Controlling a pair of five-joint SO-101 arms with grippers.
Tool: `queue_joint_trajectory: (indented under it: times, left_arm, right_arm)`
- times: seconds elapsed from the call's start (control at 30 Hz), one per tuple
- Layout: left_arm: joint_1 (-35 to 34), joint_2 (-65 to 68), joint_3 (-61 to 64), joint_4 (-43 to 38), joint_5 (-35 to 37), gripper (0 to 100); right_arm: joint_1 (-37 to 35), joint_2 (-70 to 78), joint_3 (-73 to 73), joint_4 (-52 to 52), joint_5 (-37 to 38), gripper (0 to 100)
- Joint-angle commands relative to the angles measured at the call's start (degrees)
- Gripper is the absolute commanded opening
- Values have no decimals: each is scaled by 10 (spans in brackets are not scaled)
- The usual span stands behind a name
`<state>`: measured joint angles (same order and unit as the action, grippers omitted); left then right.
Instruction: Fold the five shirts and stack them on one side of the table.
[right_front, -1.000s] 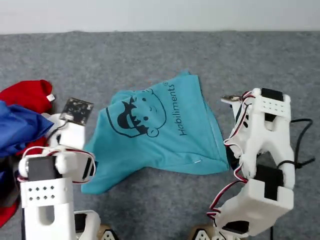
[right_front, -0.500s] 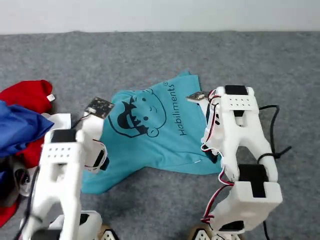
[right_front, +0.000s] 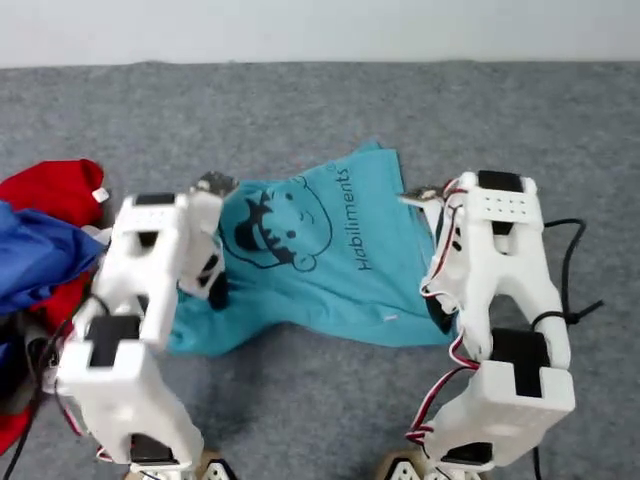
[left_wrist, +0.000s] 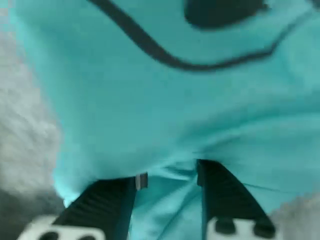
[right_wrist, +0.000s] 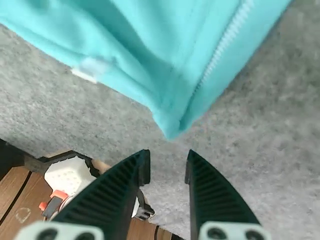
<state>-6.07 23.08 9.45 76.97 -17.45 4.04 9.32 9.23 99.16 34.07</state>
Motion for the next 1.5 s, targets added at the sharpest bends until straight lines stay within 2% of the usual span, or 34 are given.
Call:
queue_joint_trajectory:
  times: [0.0,0.27,0.37,0.47,0.6,0.9,1.07,1.47]
  left_arm:
    - [-5,61,-196,44,18,163]
    - [-3,132,-479,159,20,162]
    - [-5,138,-542,231,19,162]
    - [-18,117,-543,237,18,161]
    - [-27,43,-473,237,-11,162]
    - [-41,-199,-132,236,-158,161]
    - [-58,-229,-12,227,-233,162]
    - [-84,-229,143,-104,-218,163]
  right_arm:
    - [18,-74,-30,10,4,127]
    - [17,-155,-27,10,4,126]
    - [18,-167,-27,22,4,126]
    - [20,-174,-27,29,4,126]
    - [22,-175,-27,30,-6,126]
    - [21,-175,-27,30,-37,126]
    - [21,-175,-27,29,-37,126]
    - [21,-175,-27,29,-38,126]
